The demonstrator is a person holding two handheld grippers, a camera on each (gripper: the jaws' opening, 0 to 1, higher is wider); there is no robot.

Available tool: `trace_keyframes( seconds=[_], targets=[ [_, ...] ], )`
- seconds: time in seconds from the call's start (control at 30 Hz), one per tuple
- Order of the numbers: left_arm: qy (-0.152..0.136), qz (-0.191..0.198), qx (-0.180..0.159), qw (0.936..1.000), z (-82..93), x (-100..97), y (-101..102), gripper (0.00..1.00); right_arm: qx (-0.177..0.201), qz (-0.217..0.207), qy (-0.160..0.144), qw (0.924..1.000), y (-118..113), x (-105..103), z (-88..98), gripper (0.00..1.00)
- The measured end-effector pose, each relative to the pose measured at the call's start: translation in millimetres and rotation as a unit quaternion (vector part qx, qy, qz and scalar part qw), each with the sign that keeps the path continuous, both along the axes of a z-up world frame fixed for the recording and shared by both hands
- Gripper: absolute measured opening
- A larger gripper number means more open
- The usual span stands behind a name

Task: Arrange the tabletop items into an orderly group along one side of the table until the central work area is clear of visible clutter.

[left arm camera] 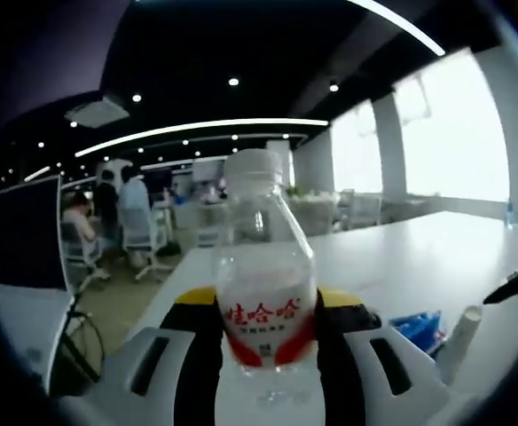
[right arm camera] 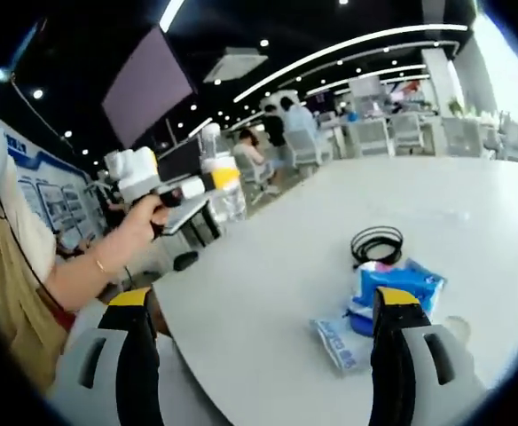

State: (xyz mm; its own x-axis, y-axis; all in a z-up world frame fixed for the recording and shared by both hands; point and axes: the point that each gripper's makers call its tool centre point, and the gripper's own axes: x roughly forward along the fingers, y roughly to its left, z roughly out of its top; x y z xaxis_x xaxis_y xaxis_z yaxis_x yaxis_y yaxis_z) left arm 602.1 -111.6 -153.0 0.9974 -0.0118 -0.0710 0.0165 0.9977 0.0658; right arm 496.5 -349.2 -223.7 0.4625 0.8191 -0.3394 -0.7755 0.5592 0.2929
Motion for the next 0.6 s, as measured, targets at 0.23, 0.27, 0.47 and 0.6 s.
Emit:
trace_keyframes(
  seconds=[0.23,0.27,0.47,0.6],
  targets=[
    [-0.004,0.009,-0.005,0.9999,-8.5,31.3,17,0.37,-0.025,-0.023,0.025,0.9991,-9,9,-27.3,1.0],
    [-0.002,0.003,-0.001,1.0,-10.1,35.5,17,0.37,-0.025,-0.026,0.027,0.999,-10,13,-31.5,1.0],
    [0.002,0.011,0.009,0.9999,-24.4,61.8,25,0.37,-0.027,-0.037,0.032,0.9984,-13,24,-42.5,1.0],
    [0.005,0.012,0.012,0.9998,-39.1,82.9,31,0.37,-0.032,-0.043,0.037,0.9979,-14,31,-51.5,1.0]
  ],
)
